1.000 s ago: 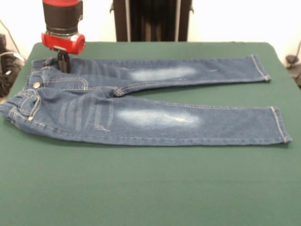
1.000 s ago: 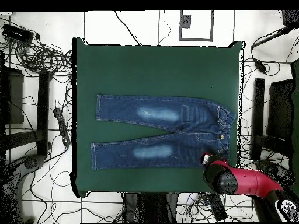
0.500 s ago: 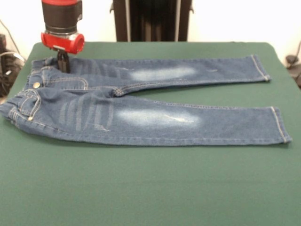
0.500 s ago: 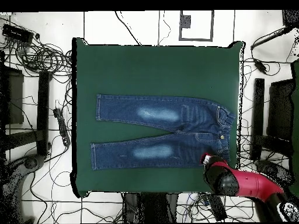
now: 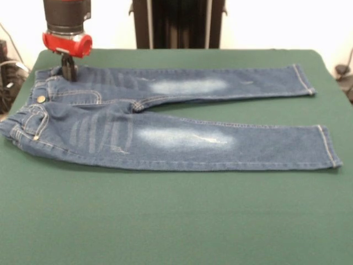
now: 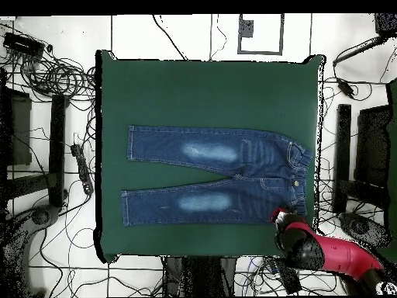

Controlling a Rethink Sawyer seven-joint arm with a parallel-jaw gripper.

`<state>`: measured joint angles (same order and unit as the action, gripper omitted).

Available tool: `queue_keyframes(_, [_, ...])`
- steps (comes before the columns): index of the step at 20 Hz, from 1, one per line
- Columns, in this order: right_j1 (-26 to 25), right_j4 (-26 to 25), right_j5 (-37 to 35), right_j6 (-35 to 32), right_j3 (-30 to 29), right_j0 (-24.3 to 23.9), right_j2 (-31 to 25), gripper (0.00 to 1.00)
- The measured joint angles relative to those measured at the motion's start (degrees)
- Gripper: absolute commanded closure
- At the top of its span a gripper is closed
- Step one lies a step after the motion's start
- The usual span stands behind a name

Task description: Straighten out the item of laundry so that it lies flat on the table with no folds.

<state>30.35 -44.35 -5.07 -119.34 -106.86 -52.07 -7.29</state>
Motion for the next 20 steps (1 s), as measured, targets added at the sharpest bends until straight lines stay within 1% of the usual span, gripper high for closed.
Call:
queue_keyframes(6, [1.1, 0.0, 0.0, 0.0, -1.4, -1.5, 1.0, 1.00])
queue_keyframes(14, [2.7, 0.0, 0.0, 0.0, -4.0, -1.2, 3.5, 1.00])
queue_keyframes(20, [2.7, 0.0, 0.0, 0.0, -4.2, -0.5, 4.0, 1.00])
